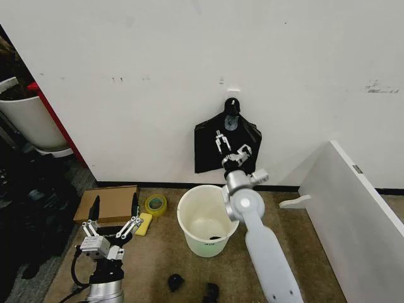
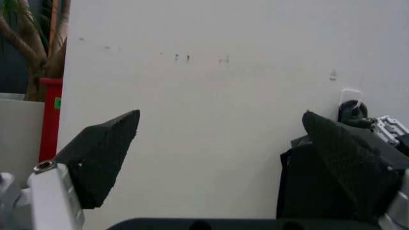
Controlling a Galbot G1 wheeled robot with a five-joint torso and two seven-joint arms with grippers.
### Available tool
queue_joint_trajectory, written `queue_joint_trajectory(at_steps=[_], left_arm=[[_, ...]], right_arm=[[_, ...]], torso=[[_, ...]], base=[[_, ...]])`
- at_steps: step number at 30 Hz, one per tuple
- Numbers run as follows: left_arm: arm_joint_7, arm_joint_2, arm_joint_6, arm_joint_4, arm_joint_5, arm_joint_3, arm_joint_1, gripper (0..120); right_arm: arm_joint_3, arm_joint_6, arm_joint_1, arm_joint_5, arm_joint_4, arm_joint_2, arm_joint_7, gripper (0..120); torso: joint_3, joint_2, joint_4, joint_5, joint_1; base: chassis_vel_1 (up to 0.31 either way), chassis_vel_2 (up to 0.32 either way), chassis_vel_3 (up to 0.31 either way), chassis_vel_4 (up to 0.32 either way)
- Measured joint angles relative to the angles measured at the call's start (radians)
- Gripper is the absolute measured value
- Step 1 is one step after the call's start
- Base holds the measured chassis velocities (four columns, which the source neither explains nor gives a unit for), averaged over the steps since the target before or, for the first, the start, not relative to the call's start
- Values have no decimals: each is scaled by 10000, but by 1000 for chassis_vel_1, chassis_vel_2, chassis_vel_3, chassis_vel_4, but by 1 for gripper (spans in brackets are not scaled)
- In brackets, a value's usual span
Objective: Place the garbage bag over the trash bin.
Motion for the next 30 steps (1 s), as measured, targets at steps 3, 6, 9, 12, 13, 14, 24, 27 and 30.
queue_joint_trajectory(at_steps=[3,6,9,12,13,14,24,27,30], left_arm=[[-22,29,-9,88,0,-2,-33,100],[-36,46,-29,312,0,43,-137,100],[-40,119,-34,407,-6,55,-200,100],[-54,170,-34,452,-41,33,-242,100],[-59,180,-34,464,-51,26,-251,100],[-73,199,-35,488,-73,11,-276,100],[-203,544,-52,813,-322,-65,-539,100],[-204,607,-37,894,-366,-67,-603,100],[-212,693,-1,1039,-418,-46,-739,100]], right_arm=[[173,79,324,-50,-337,0,-6,95],[517,302,814,-136,-830,0,-124,88],[712,408,942,-134,-925,0,-280,88],[732,422,946,-144,-962,0,-437,86],[733,424,946,-150,-969,1,-461,84],[732,429,947,-177,-990,1,-534,81],[731,510,926,-652,-1262,27,-1090,38],[749,546,974,-728,-1324,22,-1124,30],[750,594,1005,-862,-1429,18,-1255,16]], torso=[[-1,0,-4,1,0],[0,0,-2,0,0],[-1,0,-4,0,0],[-1,0,-4,0,0],[-1,0,-4,1,0],[-1,0,-3,1,0],[-2,0,-2,0,0],[-2,0,-3,0,0],[-2,0,-3,0,0]], base=[[0,0,0,0],[0,0,0,0],[0,0,0,0],[0,0,0,0],[0,0,0,0],[0,0,0,0],[0,0,0,0],[0,0,0,0],[0,0,0,0]])
